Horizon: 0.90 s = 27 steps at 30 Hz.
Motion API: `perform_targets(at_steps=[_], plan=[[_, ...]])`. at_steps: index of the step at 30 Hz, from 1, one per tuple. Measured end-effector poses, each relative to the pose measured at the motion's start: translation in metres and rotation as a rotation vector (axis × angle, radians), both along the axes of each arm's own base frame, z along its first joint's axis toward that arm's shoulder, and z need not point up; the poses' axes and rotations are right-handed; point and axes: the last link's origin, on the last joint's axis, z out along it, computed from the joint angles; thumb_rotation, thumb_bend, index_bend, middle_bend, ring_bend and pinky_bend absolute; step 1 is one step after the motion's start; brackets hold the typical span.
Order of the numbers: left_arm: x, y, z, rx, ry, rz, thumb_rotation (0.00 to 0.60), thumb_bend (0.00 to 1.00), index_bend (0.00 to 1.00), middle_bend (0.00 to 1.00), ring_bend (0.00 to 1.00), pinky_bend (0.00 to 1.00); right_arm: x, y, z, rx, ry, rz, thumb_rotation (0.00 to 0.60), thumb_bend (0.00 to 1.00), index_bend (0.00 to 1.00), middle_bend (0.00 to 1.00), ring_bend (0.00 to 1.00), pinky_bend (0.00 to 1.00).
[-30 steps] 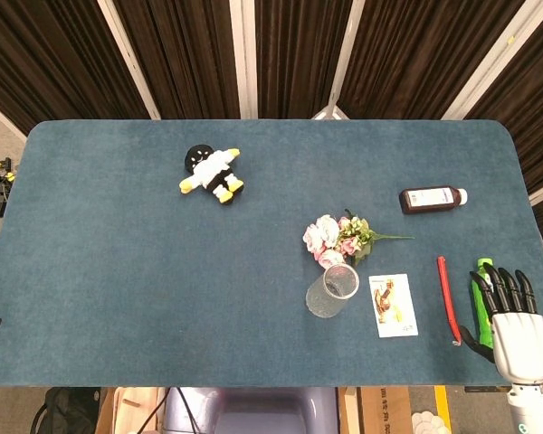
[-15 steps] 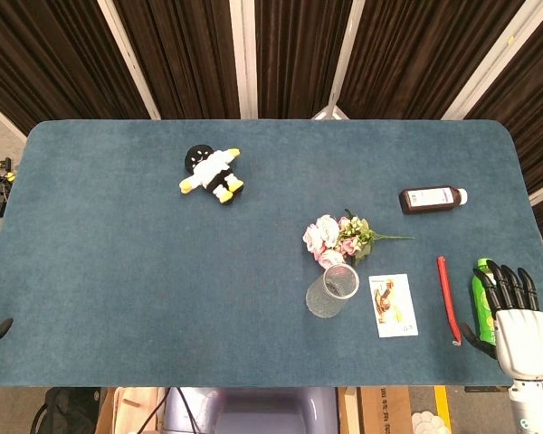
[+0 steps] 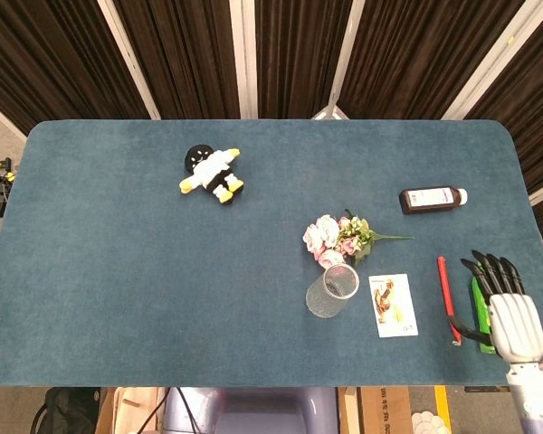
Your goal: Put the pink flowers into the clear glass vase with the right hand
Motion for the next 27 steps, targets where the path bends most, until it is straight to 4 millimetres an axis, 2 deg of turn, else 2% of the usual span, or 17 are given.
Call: perform_targets(at_steps=[9, 17, 21, 27], plan=[[0.0, 0.001, -0.001, 0.01, 0.009, 0.002, 0.6, 0.27, 0.14, 0.0, 0.0, 0.02, 0.023, -0.075, 0.004, 0.182, -0.039, -0.047, 0.6, 0.2, 0.14, 0.08, 0.0, 0.0], [-0.001, 0.001, -0.001, 0.018, 0.01, 0.007, 0.6, 0.27, 0.14, 0.0, 0.0, 0.02, 0.049, -0.128, -0.016, 0.328, -0.003, -0.089, 0.6, 0.2, 0.13, 0.07, 0.0, 0.0], [-0.003, 0.001, 0.001, 0.025, 0.012, 0.019, 0.6, 0.27, 0.14, 0.0, 0.0, 0.02, 0.056, -0.149, -0.03, 0.359, 0.032, -0.1, 0.6, 0.2, 0.13, 0.07, 0.0, 0.0], [-0.003, 0.0, 0.0, 0.023, 0.022, 0.025, 0.6, 0.27, 0.14, 0.0, 0.0, 0.02, 0.065, -0.165, -0.056, 0.4, 0.072, -0.104, 0.6, 0.2, 0.13, 0.07, 0.0, 0.0]])
